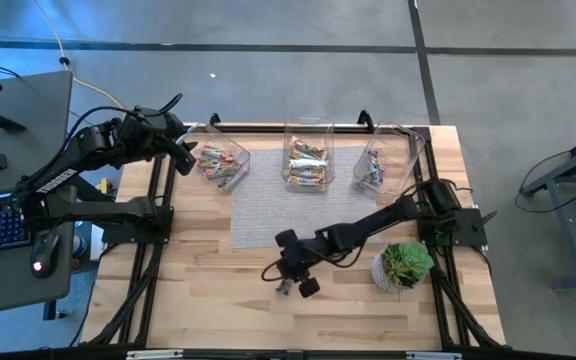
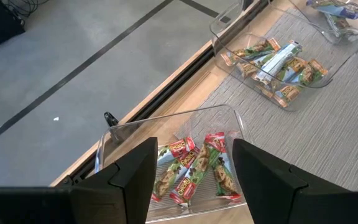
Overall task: Pick and place Granola Bars by type
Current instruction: Put the blue granola bar into the right transparent bin
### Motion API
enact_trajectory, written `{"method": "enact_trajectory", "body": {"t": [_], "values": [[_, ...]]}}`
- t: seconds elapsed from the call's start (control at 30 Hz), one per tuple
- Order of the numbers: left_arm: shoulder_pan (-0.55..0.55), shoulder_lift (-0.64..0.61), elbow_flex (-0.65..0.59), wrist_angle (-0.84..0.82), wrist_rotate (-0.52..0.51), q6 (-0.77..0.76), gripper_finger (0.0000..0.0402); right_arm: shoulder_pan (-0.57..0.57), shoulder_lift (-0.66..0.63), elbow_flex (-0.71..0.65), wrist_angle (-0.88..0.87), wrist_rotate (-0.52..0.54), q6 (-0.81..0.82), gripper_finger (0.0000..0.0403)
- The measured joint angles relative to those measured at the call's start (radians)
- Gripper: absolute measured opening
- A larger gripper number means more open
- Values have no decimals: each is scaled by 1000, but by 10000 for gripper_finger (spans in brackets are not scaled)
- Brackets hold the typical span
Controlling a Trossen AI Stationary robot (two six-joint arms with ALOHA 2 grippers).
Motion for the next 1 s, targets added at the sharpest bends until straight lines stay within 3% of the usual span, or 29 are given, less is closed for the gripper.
{"method": "enact_trajectory", "body": {"t": [0.37, 0.6, 0.73, 1.0], "values": [[0, 0, 0, 0, 0, 0, 205, -20, -1, 0, 21, -57, -74, 119], [0, 0, 0, 0, 0, 0, 205, -19, -2, 1, 3, -75, -13, 119], [0, 0, 0, 0, 0, 0, 205, -20, -3, 1, -9, -164, -12, 120], [0, 0, 0, 0, 0, 0, 205, 3, -4, 2, -76, -257, -33, 167]]}}
